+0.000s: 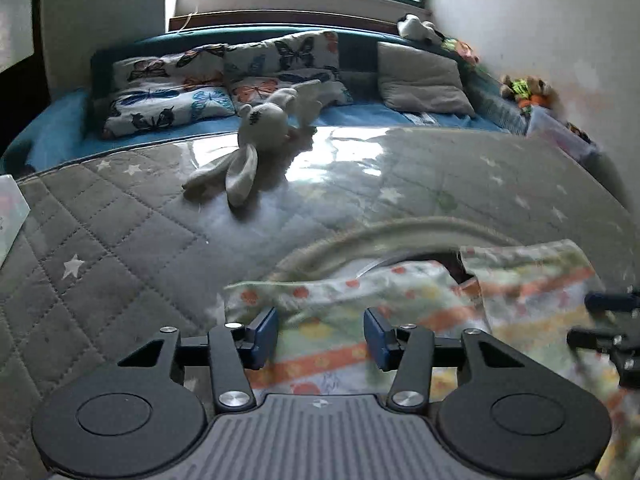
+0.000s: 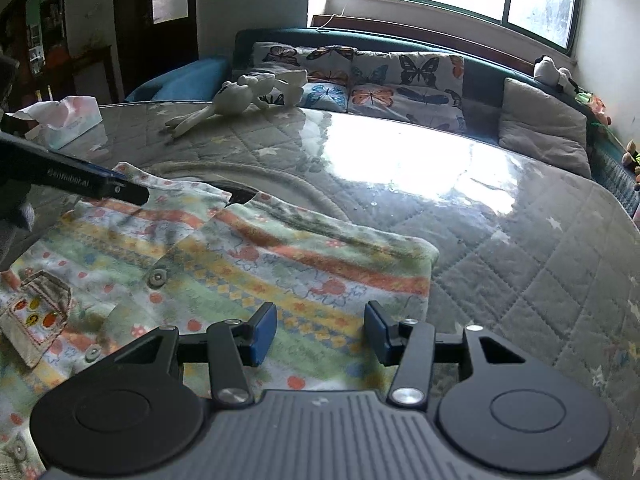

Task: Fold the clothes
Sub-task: 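Grasp the shirt edge with the right gripper and lift it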

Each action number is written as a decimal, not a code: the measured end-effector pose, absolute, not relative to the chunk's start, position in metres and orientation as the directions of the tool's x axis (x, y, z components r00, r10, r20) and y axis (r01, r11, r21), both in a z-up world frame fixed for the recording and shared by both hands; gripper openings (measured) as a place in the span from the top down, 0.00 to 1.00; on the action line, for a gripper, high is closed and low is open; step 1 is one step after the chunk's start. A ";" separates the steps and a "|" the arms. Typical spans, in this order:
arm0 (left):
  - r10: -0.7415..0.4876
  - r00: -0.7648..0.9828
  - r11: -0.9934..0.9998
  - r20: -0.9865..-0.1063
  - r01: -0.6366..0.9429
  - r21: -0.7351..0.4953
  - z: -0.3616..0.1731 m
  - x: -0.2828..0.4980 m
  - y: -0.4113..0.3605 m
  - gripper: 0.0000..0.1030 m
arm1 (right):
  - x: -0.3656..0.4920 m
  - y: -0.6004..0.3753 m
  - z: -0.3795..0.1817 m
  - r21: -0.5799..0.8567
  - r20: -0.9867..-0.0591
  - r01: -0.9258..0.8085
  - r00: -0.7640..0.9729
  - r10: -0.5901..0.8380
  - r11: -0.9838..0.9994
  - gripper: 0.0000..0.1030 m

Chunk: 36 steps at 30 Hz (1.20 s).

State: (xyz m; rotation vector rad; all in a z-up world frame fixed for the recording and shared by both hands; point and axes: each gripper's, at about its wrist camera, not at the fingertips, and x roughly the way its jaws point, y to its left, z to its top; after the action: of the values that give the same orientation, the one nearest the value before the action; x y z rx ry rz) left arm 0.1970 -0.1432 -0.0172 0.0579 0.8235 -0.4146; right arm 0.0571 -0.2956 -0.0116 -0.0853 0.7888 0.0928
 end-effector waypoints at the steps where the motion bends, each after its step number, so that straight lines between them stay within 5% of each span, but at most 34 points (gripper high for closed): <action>1: -0.329 0.609 0.921 -0.722 0.376 -0.103 -0.016 0.196 -0.144 0.51 | 0.057 -0.296 -0.010 -0.040 -0.711 -0.115 0.701 0.053 0.993 0.52; 5: -0.318 0.622 0.922 -0.716 0.378 -0.081 -0.010 0.180 -0.143 0.47 | 0.044 -0.292 0.000 -0.041 -0.703 -0.142 0.708 0.072 0.989 0.52; 12: -0.364 0.636 0.893 -0.681 0.447 -0.060 0.014 0.110 -0.137 0.11 | 0.000 -0.279 0.010 -0.063 -0.710 -0.219 0.695 0.110 0.974 0.51; 17: -0.402 0.629 0.870 -0.666 0.489 -0.064 0.019 0.051 -0.132 0.02 | -0.050 -0.262 0.009 -0.075 -0.709 -0.287 0.688 0.151 0.955 0.51; 36: -0.359 0.644 0.897 -0.676 0.438 -0.059 -0.025 -0.045 -0.114 0.00 | -0.155 -0.301 -0.009 0.044 -0.677 -0.066 0.732 0.079 0.997 0.43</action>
State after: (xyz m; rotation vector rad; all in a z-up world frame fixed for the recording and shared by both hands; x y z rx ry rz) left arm -0.0449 -0.1137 -0.0250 0.1140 0.7438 -0.4552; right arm -0.1553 -0.3006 -0.0088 0.0173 0.7454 0.0797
